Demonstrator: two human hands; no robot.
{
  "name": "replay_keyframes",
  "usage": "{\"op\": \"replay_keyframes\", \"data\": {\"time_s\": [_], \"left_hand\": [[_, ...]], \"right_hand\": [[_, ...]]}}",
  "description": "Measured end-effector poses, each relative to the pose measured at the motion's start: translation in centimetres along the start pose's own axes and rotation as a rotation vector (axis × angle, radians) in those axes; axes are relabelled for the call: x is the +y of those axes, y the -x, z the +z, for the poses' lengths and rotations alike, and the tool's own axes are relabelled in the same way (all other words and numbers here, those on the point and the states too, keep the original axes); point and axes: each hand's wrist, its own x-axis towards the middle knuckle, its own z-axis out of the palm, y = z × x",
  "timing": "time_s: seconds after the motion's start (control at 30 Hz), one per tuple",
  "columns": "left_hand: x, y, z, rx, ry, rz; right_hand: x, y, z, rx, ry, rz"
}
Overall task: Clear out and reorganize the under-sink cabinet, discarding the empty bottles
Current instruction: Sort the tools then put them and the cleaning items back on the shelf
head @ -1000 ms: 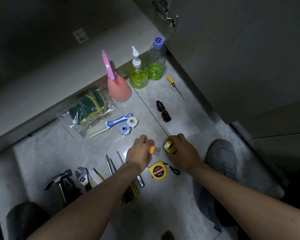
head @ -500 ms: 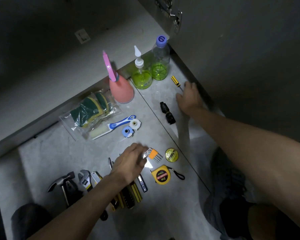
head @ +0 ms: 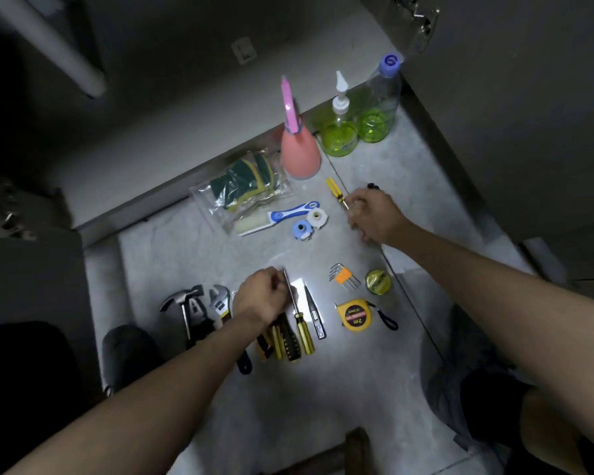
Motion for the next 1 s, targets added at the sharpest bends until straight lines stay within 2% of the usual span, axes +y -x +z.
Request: {"op": "replay_keyframes", "data": {"time_s": [0.07,0.17,0.3,0.4,0.47,0.67,0.77,0.9,1.0], "left_hand": [[-2.5,1.7,0.3,0.001,0.051,-0.031],[-5.8,4.1,1.0,0.022,0.08,-0.052],[-6.8,5.7,1.8,0.089,0.111,-0.137],[-6.5,6.3,2.4,0.063,0.142,-0.169],[-6.3,6.6,2.7,0.035,0.139,-0.157],[-5.8,6.3,3.0,0.029,0.087,-0.18],[-5.6,5.7,3.1,0.016,0.072,-0.205],[-5.1,5.1,3.4,0.008,0.031,-0.198],[-4.9,4.9,4.0,0.006,-0.013,-0.191]], "right_hand": [[-0.7,2.4,2.0,-0.175,0.025,0.04],[-0.4,5.6,4.0,-0.235,0.223,-0.043],[-0.1,8.3,5.6,-0.336,0.524,-0.066],[0.8,9.9,7.3,-0.421,0.74,-0.184],[1.6,10.5,8.2,-0.457,0.772,-0.264],[2.8,10.7,10.2,-0.379,0.621,-0.398],[2.8,11.1,10.2,-0.323,0.594,-0.359],[3.7,11.8,10.1,-0.123,0.654,-0.264],[4.5,12.5,10.6,-0.043,0.836,-0.231]]}}
